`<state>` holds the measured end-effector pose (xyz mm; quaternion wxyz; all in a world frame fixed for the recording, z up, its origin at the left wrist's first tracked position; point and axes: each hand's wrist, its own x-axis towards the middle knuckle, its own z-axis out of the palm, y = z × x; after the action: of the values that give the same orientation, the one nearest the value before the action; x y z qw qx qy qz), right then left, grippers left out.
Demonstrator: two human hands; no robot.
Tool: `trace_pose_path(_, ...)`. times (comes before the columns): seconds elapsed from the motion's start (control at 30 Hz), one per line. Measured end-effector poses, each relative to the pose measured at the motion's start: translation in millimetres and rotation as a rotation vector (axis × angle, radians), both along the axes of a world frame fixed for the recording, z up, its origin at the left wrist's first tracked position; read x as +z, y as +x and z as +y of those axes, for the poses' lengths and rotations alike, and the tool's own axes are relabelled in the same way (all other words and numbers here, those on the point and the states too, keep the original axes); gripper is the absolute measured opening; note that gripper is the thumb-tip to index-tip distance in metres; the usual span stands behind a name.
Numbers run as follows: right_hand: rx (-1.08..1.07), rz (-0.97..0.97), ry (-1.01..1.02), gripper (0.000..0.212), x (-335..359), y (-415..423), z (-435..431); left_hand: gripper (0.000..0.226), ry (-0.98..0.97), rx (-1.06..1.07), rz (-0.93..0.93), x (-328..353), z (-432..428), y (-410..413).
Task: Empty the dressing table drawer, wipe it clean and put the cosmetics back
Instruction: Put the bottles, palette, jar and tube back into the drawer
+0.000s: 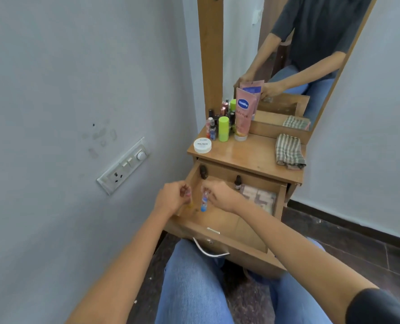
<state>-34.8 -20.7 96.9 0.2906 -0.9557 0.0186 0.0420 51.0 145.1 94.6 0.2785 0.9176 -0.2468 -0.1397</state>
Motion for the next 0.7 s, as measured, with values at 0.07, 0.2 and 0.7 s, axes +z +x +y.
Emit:
trace_pose_path(0.07,0.054,0.042,0.0,0.024,-13.0,-3.0,10.1,0.02,0.054,0.002,-0.013,-5.0,5.5,-4.1)
trace_pose_path(0.2,0.101,0.07,0.034,0.028,-30.9,-4.6,21.2,0.024,0.232,-0.073,-0.134,-7.7,10.4,-5.8)
trace_pose_path(0.7,0.039,0.354,0.412,0.026,-55.0,-5.3,21.7,0.013,0.468,-0.211,-0.18,-2.3,13.6,5.3)
